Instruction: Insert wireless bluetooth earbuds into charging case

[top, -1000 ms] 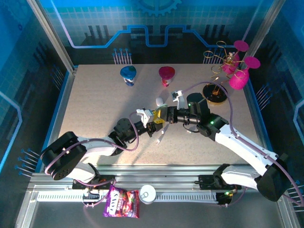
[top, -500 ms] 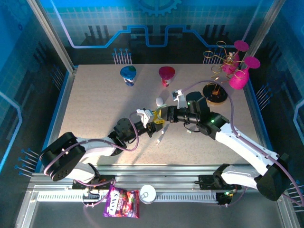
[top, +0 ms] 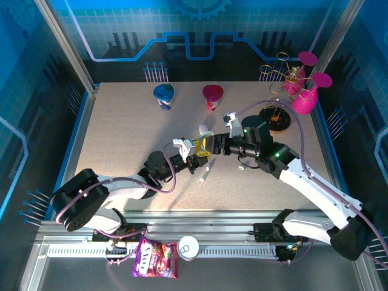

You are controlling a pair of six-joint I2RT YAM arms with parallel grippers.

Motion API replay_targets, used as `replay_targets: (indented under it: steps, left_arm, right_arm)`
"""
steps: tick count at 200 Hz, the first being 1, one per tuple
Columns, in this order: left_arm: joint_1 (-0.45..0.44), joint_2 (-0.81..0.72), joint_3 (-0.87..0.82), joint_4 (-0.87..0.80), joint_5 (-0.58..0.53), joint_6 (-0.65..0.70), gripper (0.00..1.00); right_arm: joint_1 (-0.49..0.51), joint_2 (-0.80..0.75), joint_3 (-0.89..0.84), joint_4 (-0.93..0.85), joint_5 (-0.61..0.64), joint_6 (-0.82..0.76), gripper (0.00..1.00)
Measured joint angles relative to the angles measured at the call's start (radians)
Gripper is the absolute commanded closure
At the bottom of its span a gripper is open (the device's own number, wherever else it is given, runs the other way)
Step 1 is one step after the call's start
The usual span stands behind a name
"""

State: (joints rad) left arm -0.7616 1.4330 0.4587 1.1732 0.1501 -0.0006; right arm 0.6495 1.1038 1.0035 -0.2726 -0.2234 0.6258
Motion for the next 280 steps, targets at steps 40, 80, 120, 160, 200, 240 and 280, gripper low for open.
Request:
replay_targets:
  steps: [40,80,120,160,200,240,280]
  left_arm:
    - [0.0,0.0,-0.003,0.039,0.003,0.026,0.74]
    - [0.002,0.0,-0.029,0.072,0.05,0.082,0.74]
    - [0.031,0.002,-0.039,0.103,0.174,0.108,0.74]
    - [0.061,0.004,-0.042,0.134,0.262,0.105,0.75]
    - [0.064,-0.037,-0.042,0.068,0.293,0.105,0.74]
    - [0.064,-0.087,-0.043,0.017,0.294,0.105,0.74]
    - [0.064,-0.093,-0.053,-0.01,0.294,0.105,0.74]
  right_arm:
    - [0.0,-0.092,-0.035,-0.015,0.033,-0.015,0.43]
    - [-0.031,-0.258,-0.108,-0.045,0.098,-0.029,0.42]
    - [-0.124,-0.324,-0.164,-0.108,0.116,-0.031,0.42]
    - [-0.269,-0.293,-0.193,-0.224,0.131,-0.032,0.43]
    - [-0.345,-0.159,-0.264,-0.296,0.164,-0.063,0.46]
    - [-0.349,0.031,-0.274,-0.287,0.175,-0.113,0.53]
    - [-0.355,0.196,-0.279,-0.219,0.161,-0.131,0.54]
